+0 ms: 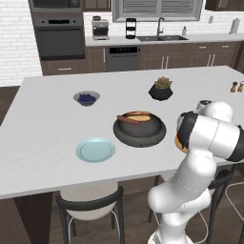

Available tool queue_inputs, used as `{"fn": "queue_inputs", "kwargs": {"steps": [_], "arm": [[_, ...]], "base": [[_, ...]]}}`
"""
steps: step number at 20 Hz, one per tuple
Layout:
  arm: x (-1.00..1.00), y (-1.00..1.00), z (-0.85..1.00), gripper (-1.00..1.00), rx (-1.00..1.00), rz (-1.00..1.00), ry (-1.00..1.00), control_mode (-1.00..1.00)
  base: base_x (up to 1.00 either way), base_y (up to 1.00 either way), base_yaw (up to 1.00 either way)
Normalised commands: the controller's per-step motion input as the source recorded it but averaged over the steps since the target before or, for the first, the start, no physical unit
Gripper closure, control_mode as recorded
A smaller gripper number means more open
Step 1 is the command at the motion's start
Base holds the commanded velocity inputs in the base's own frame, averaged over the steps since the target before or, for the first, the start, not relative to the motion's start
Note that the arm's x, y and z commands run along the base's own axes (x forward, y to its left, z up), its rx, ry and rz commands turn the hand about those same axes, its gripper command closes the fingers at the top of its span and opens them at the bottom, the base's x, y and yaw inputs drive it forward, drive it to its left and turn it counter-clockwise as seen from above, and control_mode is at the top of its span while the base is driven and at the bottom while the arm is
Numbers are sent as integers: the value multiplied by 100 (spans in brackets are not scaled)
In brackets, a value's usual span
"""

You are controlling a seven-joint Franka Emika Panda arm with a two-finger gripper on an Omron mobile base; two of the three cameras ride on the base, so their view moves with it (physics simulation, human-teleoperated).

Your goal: Place one bun and one sausage from the bowl on each plate.

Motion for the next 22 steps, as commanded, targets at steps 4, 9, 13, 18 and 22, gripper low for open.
{"fn": "queue_inputs", "kwargs": {"steps": [4, 9, 13, 18, 22], "arm": [[0, 0, 0, -100, 0, 0, 0, -100], [-1, 2, 12, -100, -1, 0, 0, -100], [-7, 53, 84, -100, -16, 10, -11, -100], [20, 81, 95, -100, -10, 20, -4, -100], [62, 84, 96, -100, 3, 40, -9, -100]], "base": [[0, 0, 0], [0, 0, 0], [0, 0, 0], [0, 0, 0], [0, 0, 0]]}}
